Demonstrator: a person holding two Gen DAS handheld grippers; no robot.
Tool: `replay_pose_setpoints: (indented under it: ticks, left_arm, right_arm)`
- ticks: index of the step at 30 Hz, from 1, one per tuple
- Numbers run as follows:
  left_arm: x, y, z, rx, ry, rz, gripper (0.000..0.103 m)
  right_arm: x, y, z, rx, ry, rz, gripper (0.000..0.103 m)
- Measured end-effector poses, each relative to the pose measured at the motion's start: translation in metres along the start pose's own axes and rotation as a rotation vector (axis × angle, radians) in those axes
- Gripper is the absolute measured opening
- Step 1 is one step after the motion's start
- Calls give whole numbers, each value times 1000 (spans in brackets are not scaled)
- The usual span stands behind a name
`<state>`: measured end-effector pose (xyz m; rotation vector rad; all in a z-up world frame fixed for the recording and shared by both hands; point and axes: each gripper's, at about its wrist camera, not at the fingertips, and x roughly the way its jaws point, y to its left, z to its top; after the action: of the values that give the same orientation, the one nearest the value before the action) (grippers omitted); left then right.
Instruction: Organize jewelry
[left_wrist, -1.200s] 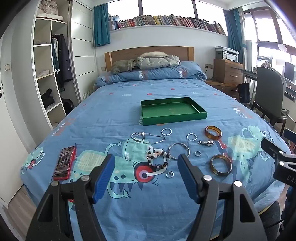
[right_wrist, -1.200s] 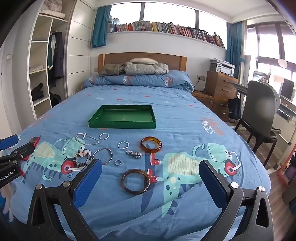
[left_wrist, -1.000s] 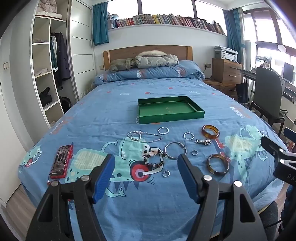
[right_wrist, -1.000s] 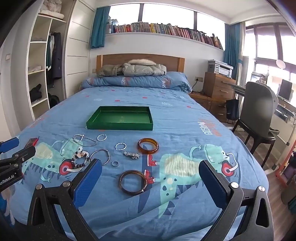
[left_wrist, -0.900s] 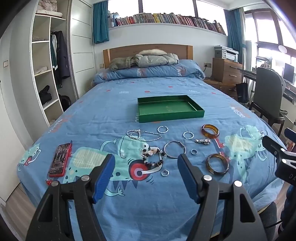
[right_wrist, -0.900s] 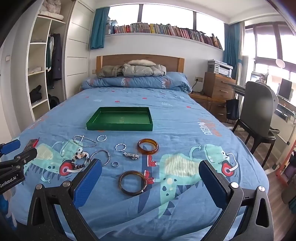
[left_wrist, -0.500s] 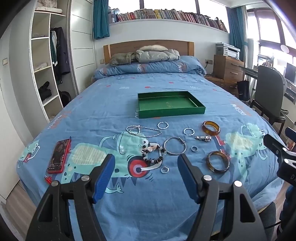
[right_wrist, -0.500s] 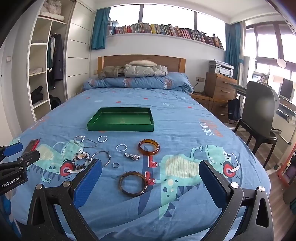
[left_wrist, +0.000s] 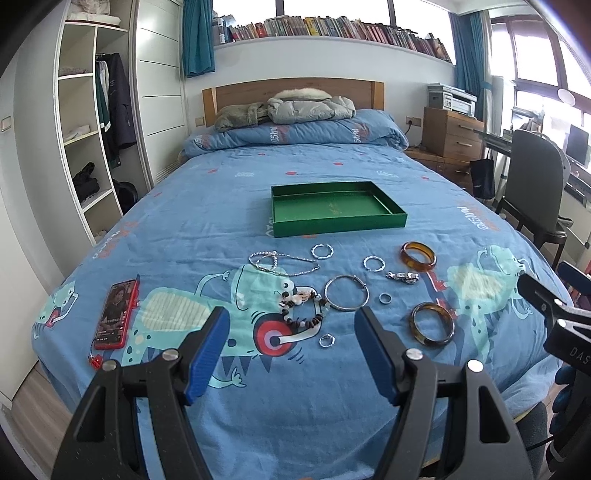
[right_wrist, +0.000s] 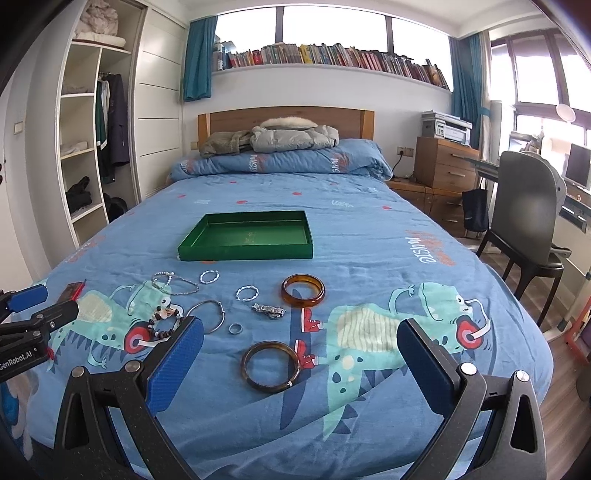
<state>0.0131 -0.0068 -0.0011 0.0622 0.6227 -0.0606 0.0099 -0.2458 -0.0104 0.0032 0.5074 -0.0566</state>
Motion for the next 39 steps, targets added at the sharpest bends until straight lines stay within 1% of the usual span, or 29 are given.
replay_pose_setpoints:
  ticks: [3,6,11,13,16,23,30,34,39]
  left_arm:
    - [0,4,3,-23,4,6,68]
    - [2,7,3,-49,14,14,68]
    - [10,7,0,-66,53,19,68]
    - [12,5,0,-67,55,18,68]
    - [14,1,1,-62,52,23,68]
    - [18,-3,5,-69,43,52,68]
    - [15,-6,9,-76,5,84,68]
    - [15,-7,10,-75,1,80,68]
    - [18,-16,11,-50,9,72,68]
  right_arm:
    - [4,-8,-1,14,8,11,103]
    - [8,-16,-2,27,15,-9,103]
    - [17,-31,-5,64,41,-9,103]
    - [21,-33,-6,66,52,-5,103]
    - [26,-31,-8,59,66,10,103]
    - [31,-23,-4,28,62,30,103]
    - [35,-14,5,-1,59,55,102]
    - [37,-9,6,-22,69,68,100]
    - [40,-11,5,-29,83,74,98]
